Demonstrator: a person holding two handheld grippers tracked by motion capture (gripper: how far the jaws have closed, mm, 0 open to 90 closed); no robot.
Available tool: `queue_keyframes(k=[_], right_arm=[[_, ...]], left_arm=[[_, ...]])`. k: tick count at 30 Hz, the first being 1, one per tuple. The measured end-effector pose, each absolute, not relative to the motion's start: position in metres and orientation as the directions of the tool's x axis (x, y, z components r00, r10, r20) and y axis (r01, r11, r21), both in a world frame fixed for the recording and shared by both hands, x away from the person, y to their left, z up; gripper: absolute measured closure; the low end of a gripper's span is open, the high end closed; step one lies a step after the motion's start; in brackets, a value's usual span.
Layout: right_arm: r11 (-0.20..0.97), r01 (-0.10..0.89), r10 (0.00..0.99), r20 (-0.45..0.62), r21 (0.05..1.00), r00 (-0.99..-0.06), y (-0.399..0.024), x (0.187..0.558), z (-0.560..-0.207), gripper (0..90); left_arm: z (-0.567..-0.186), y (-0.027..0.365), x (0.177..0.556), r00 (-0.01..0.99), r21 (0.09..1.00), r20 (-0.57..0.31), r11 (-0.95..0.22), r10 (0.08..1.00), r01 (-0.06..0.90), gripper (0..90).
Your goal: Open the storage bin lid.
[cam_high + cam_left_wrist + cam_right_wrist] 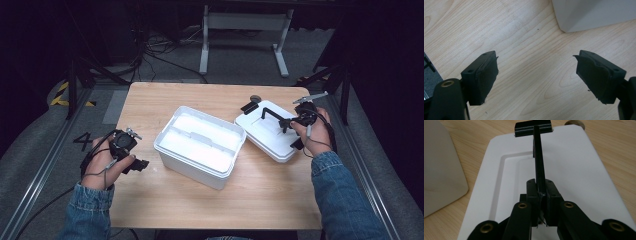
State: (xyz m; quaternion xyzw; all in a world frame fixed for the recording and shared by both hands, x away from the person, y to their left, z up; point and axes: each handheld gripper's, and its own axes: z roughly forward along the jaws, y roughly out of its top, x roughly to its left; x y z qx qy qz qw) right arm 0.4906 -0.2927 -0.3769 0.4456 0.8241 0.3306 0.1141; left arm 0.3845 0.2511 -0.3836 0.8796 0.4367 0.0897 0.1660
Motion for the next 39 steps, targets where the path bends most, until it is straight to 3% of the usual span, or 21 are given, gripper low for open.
queue_keyframes(k=[17,39], right_arm=[[0.365,0.68,0.811,0.141,0.637,-0.567,-0.298,0.491,-0.405,84.6],[0.354,0.751,0.828,0.187,0.558,-0.529,-0.303,0.494,-0.427,83.7]], left_arm=[[-0.383,0.252,0.384,0.602,0.378,0.017,-0.562,0.799,0.736,18.5],[-0.383,0.252,0.383,0.596,0.375,0.008,-0.554,0.803,0.743,18.5]])
